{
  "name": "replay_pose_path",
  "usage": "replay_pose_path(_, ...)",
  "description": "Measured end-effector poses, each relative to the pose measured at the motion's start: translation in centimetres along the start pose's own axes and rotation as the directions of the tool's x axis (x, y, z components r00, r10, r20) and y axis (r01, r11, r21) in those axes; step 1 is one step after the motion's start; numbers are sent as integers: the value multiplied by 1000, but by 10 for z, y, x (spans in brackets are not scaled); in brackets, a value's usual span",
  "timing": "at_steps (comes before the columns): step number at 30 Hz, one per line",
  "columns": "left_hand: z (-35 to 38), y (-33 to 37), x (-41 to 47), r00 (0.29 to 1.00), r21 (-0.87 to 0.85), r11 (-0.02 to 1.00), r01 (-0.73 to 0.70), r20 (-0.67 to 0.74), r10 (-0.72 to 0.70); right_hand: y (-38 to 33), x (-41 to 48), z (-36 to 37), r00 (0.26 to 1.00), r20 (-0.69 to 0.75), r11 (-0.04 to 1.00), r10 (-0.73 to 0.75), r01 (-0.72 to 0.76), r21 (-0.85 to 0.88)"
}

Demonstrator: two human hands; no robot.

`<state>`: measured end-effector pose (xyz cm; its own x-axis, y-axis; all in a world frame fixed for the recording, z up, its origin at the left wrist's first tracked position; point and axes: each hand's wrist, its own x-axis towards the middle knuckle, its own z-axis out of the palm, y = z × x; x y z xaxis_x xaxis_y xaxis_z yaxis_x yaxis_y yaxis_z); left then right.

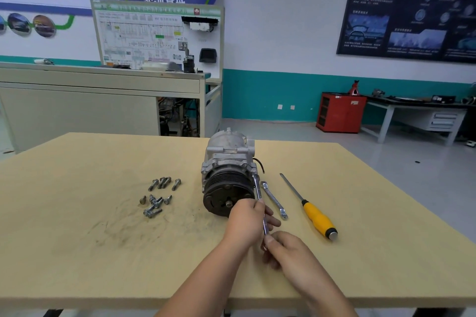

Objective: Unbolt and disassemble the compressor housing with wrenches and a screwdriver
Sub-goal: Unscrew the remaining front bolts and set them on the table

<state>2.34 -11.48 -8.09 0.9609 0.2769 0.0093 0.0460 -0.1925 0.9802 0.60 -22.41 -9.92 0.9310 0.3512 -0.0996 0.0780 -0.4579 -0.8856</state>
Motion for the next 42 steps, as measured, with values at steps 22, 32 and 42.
replay_pose_path(22, -4, 8, -8, 1000, -196, 980, 17, -1, -18, -6, -15, 16, 777, -430, 827, -460, 199, -526)
replay_pose_path(32, -14, -5, -4, 996, -265, 962, 64, 84, -43, -5, -13, 29, 975, -223, 994, -20, 43, 98)
replay_pose_path(42, -14, -7, -4, 988, -327, 941, 92, 145, -46, -5, -9, 33, 885, -418, 973, -206, 141, -181)
